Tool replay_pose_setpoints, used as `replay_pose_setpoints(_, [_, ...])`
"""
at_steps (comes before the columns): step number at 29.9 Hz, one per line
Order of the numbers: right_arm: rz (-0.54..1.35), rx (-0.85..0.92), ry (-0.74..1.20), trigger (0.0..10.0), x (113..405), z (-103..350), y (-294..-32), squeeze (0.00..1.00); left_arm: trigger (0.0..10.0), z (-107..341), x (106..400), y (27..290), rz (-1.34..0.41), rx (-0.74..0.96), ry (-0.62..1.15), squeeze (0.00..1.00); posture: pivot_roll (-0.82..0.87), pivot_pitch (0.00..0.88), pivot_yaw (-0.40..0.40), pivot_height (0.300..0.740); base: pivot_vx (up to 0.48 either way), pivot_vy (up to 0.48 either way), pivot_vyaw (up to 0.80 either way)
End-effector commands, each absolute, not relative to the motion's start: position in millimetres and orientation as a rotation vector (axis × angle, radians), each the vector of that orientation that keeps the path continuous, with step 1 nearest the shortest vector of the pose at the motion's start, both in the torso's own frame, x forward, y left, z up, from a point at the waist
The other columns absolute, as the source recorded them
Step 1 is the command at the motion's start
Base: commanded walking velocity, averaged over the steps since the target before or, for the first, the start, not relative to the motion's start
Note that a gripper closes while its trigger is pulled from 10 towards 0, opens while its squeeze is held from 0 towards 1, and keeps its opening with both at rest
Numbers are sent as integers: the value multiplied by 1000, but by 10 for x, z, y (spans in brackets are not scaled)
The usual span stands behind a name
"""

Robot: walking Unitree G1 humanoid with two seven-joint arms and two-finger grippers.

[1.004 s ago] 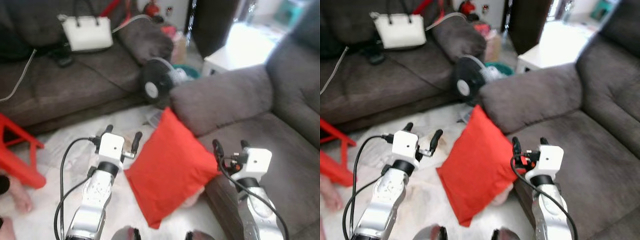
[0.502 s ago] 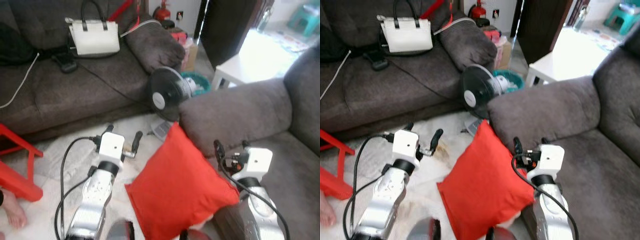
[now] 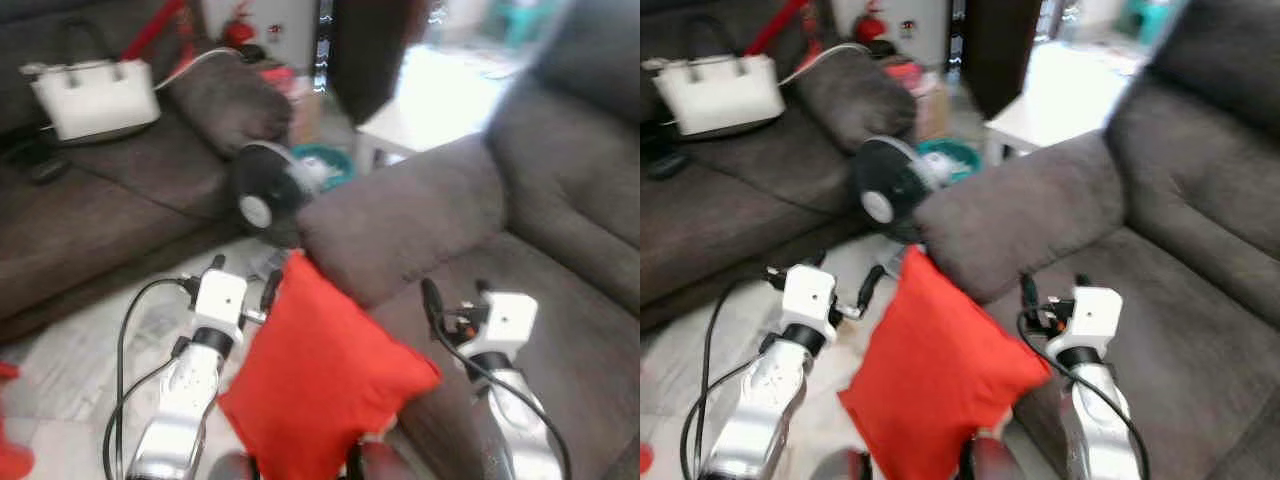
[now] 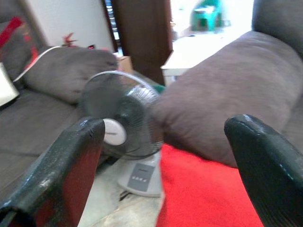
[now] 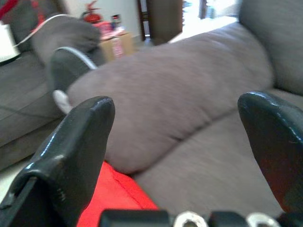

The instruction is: Move the pillow to the sofa from floor

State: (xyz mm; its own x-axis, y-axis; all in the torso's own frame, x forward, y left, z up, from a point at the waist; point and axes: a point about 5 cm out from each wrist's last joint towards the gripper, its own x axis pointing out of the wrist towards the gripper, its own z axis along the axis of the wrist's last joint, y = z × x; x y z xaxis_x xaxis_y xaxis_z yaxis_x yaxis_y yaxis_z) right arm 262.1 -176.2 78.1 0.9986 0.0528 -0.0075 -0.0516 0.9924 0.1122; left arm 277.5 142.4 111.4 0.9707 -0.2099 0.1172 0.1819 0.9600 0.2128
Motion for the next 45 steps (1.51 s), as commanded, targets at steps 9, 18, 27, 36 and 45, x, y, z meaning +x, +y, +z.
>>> replay_pose_setpoints(9, [41, 111, 11, 10000, 2608, 765, -1793, 0, 10000, 1111, 2766, 1387, -220, 193, -134, 0, 144, 69, -21, 665, 0, 0, -83])
replay_pose_setpoints(18, [53, 110, 10, 10000, 2606, 756, -1783, 0, 10000, 1137, 2771, 1398, -204, 200, -145, 0, 142, 61, -18, 665, 0, 0, 0])
replay_pose_setpoints(27, [56, 114, 0, 10000, 2610, 777, -1777, 0, 10000, 1163, 2775, 1418, -178, 204, -158, 0, 139, 62, -16, 665, 0, 0, 0])
replay_pose_setpoints(36, [62, 105, 7, 10000, 2605, 768, -1777, 0, 10000, 1204, 2703, 1578, -84, 224, -182, 0, 144, 75, -19, 665, 0, 0, 0])
replay_pose_setpoints(45, [69, 101, 18, 10000, 2618, 764, -1772, 0, 10000, 1213, 2712, 1568, -76, 221, -186, 0, 142, 79, -19, 665, 0, 0, 0])
